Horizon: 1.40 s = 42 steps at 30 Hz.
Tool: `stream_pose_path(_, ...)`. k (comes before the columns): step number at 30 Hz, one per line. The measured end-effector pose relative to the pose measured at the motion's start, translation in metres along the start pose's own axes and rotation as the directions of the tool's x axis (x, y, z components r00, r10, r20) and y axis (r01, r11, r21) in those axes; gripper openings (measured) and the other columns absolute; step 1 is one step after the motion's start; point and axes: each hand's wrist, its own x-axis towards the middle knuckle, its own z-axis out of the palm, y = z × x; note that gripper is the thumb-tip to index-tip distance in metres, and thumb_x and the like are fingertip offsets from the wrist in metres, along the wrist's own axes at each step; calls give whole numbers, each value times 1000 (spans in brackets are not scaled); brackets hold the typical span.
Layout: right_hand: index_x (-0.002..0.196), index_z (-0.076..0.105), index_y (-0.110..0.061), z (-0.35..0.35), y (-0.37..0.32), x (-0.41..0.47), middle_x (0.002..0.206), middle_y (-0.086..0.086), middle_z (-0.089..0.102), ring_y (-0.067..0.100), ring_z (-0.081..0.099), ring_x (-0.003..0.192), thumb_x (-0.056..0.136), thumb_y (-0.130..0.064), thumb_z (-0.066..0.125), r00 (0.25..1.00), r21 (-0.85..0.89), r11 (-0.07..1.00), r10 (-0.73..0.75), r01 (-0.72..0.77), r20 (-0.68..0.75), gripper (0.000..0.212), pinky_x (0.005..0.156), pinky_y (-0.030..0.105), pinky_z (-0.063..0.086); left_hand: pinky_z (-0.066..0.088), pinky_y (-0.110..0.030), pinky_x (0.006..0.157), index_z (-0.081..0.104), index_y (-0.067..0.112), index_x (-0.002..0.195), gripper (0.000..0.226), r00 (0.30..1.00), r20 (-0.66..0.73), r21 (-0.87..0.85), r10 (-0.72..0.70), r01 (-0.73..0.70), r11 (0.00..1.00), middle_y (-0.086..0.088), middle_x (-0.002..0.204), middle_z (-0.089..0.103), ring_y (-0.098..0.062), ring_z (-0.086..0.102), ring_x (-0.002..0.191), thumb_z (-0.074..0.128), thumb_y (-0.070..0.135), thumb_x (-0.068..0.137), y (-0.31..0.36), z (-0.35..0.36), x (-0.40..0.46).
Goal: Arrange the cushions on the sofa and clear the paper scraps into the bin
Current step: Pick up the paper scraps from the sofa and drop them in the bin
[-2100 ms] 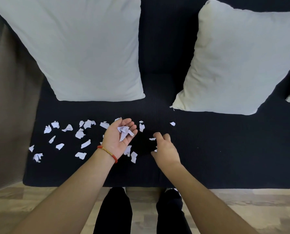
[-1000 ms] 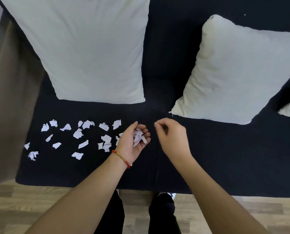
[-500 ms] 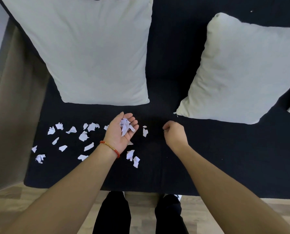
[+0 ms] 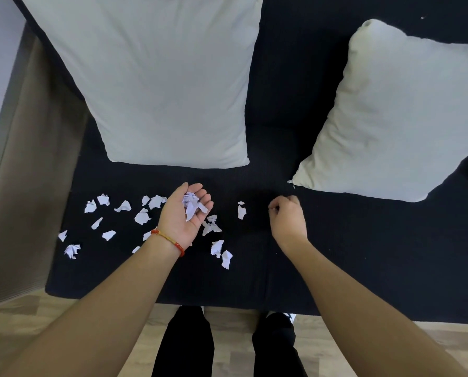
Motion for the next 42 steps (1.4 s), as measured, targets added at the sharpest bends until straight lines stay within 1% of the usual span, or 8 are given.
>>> stream_pose_path(7, 118, 67, -18, 6, -25, 2, 105, -2, 69, 10, 66, 87, 101, -9, 59, 977, 116, 982, -163, 148, 135, 21, 76, 26, 59, 57, -39, 85, 69, 3, 103, 36, 1000, -6, 0, 10, -10, 1000, -12, 104, 68, -28, 67, 105, 49, 32, 111, 1, 5, -2)
stream_pose_path(12, 142, 53, -17, 20, -43, 1, 130, 0, 52, 16, 59, 111, 97, -31, 72, 917, -22, 962, -251, 271, 308, 51, 94, 33, 55, 57, -37, 83, 69, 4, 102, 36, 1000, -12, 15, 28, -28, 999, -11, 102, 69, -24, 69, 99, 48, 32, 111, 4, 1, -4)
stream_pose_path(18, 112, 67, -8, 32, -39, -7, 115, 6, 56, 24, 61, 99, 101, -10, 62, 868, -292, 845, -331, 447, 370, 12, 78, 35, 55, 57, -37, 82, 69, 5, 101, 36, 1000, -7, 15, 27, -27, 1000, -10, 100, 68, -23, 69, 96, 49, 33, 111, 7, 0, -6)
stream_pose_path(23, 112, 71, -11, 32, -31, -14, 111, 6, 63, 25, 66, 93, 99, -1, 59, 867, -328, 851, -251, 409, 431, 20, 81, 36, 59, 58, -38, 83, 70, 4, 100, 37, 1000, -5, 25, 22, -22, 999, -10, 97, 69, -24, 70, 96, 48, 32, 111, 5, -3, -6)
stream_pose_path(27, 103, 76, -18, 19, -41, -37, 100, -7, 71, 7, 67, 88, 98, -12, 67, 935, 23, 961, -275, 277, 224, 12, 83, 28, 60, 61, -35, 82, 71, 3, 101, 39, 999, 2, 143, 54, -54, 988, -13, 97, 73, -25, 71, 94, 44, 29, 113, -6, -9, -7)
stream_pose_path(32, 103, 69, -25, 3, -81, -82, 90, -13, 70, 7, 68, 81, 96, -17, 72, 913, 333, 881, -391, 335, 117, 11, 74, 25, 58, 60, -35, 78, 75, 8, 95, 39, 1000, 27, 163, -2, -2, 987, -10, 92, 75, -20, 75, 84, 47, 32, 110, -31, -10, -12)
stream_pose_path(38, 108, 68, -20, 1, -87, -80, 110, -10, 57, 6, 60, 92, 99, -22, 67, 862, 251, 827, -499, 503, -84, 9, 73, 20, 53, 61, -30, 68, 69, 9, 91, 36, 981, 139, 79, -134, 124, 989, -6, 85, 71, -17, 72, 76, 50, 33, 109, -41, -5, -16)
stream_pose_path(42, 124, 62, -18, 3, -46, -43, 120, -2, 55, 12, 60, 97, 102, -16, 61, 971, 97, 966, -235, 239, -54, 22, 83, 31, 57, 55, -28, 54, 62, 11, 77, 38, 995, 65, -8, -75, 76, 997, -5, 73, 59, -15, 57, 58, 50, 29, 108, -19, -3, -7)
